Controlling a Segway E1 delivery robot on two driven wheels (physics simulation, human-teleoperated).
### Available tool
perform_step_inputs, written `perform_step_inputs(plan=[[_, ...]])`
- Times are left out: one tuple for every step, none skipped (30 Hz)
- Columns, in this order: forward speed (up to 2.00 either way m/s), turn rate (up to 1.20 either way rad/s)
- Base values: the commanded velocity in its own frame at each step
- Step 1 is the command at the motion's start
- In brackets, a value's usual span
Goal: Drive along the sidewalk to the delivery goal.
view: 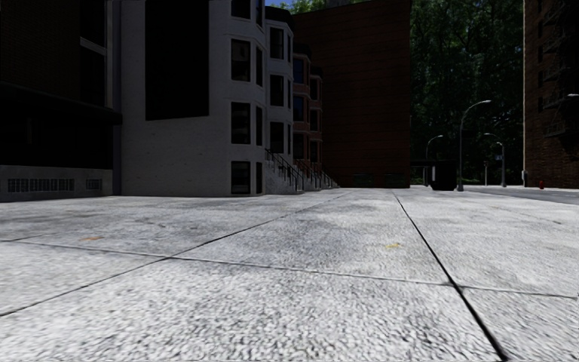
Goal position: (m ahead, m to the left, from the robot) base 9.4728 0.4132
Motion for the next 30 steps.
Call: perform_step_inputs(plan=[[1.81, 0.00], [1.81, 0.00], [1.81, 0.00], [1.81, 0.00], [1.81, 0.00], [1.81, 0.00], [1.81, 0.00], [1.81, 0.00], [1.81, 0.00], [1.81, 0.00], [1.81, 0.00], [1.81, 0.00], [1.81, 0.00], [1.81, 0.00], [1.81, 0.00], [1.81, 0.00], [1.81, 0.00], [1.81, 0.00], [1.81, 0.00], [1.81, 0.00], [1.81, 0.00], [1.81, 0.00], [1.81, 0.00], [1.81, 0.00], [1.81, 0.00], [1.81, 0.00], [1.81, 0.00], [1.81, 0.00], [1.81, 0.00], [1.81, 0.00]])
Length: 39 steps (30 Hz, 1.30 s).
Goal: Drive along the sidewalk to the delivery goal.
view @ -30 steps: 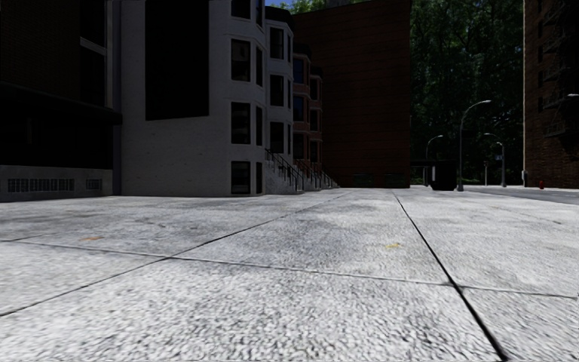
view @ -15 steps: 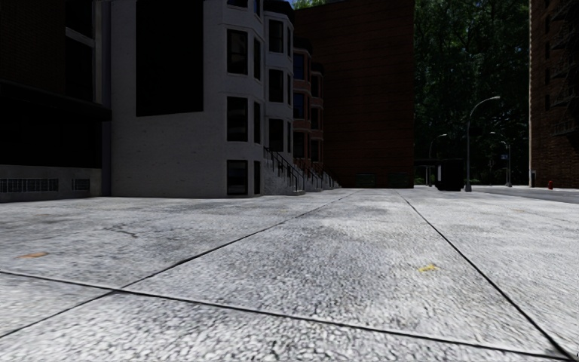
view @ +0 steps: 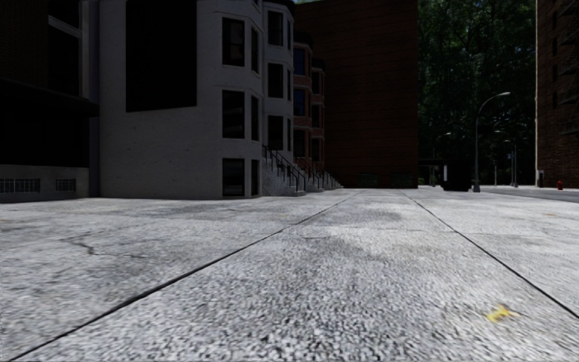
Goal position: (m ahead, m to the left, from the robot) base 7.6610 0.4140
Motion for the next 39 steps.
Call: perform_step_inputs(plan=[[1.81, 0.00], [1.81, 0.00], [1.81, 0.00], [1.81, 0.00], [1.81, 0.00], [1.81, 0.00], [1.81, 0.00], [1.81, 0.00], [1.81, 0.00], [1.81, 0.00], [1.81, 0.00], [1.81, 0.00], [1.81, 0.00], [1.81, 0.00], [1.81, 0.00], [1.81, 0.00], [1.81, 0.00], [1.81, 0.00], [1.81, 0.00], [1.81, 0.00], [1.81, 0.00], [1.81, 0.00], [1.81, 0.00], [1.81, 0.00], [1.81, 0.00], [1.81, 0.00], [1.81, 0.00], [1.81, 0.00], [1.81, 0.00], [1.81, 0.00], [1.81, 0.00], [1.81, 0.00], [1.81, 0.00], [1.81, 0.00], [1.81, 0.00], [1.81, 0.00], [1.81, 0.00], [1.81, 0.00], [1.81, 0.00]])
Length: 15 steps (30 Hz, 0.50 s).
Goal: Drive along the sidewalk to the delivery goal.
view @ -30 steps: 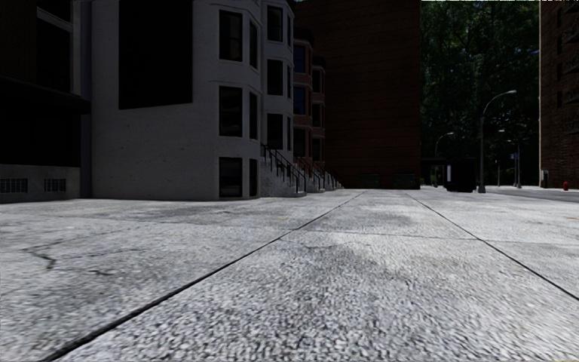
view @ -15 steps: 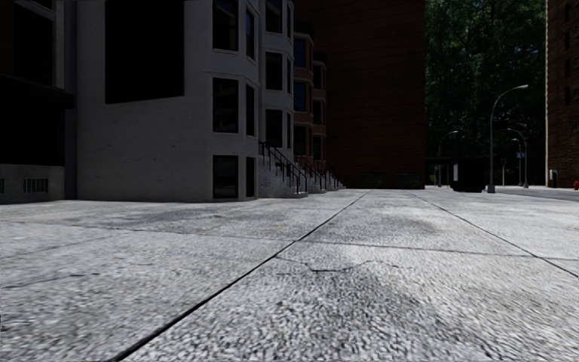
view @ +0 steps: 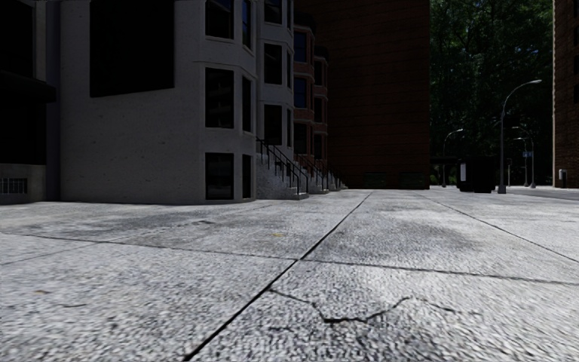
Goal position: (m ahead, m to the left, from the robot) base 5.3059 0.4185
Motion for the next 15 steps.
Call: perform_step_inputs(plan=[[1.81, 0.00], [1.81, 0.00], [1.81, 0.00], [1.81, 0.00], [1.81, 0.00], [1.81, 0.00], [1.81, 0.00], [1.81, 0.00], [1.81, 0.00], [1.81, 0.00], [1.81, 0.00], [1.81, 0.00], [1.81, 0.00], [1.81, 0.00], [1.81, 0.00]])
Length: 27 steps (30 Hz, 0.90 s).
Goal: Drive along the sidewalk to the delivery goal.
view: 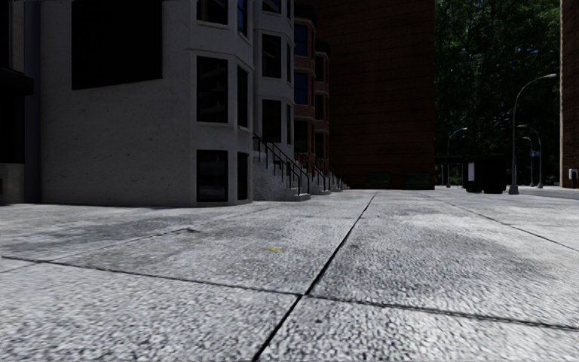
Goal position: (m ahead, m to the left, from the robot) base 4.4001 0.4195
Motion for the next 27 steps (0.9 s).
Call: perform_step_inputs(plan=[[1.81, 0.00], [1.81, 0.00], [1.81, 0.00], [1.81, 0.00], [1.81, 0.00], [1.81, 0.00], [1.81, 0.00], [1.81, 0.00], [1.81, 0.00], [1.81, 0.00], [1.81, 0.00], [1.81, 0.00], [1.81, 0.00], [1.81, 0.00], [1.81, 0.00], [1.81, 0.00], [1.81, 0.00], [1.81, 0.00], [1.81, 0.00], [1.81, 0.00], [1.81, 0.00], [1.81, 0.00], [1.81, 0.00], [1.81, 0.00], [1.81, 0.00], [1.81, 0.00], [1.81, 0.00]])
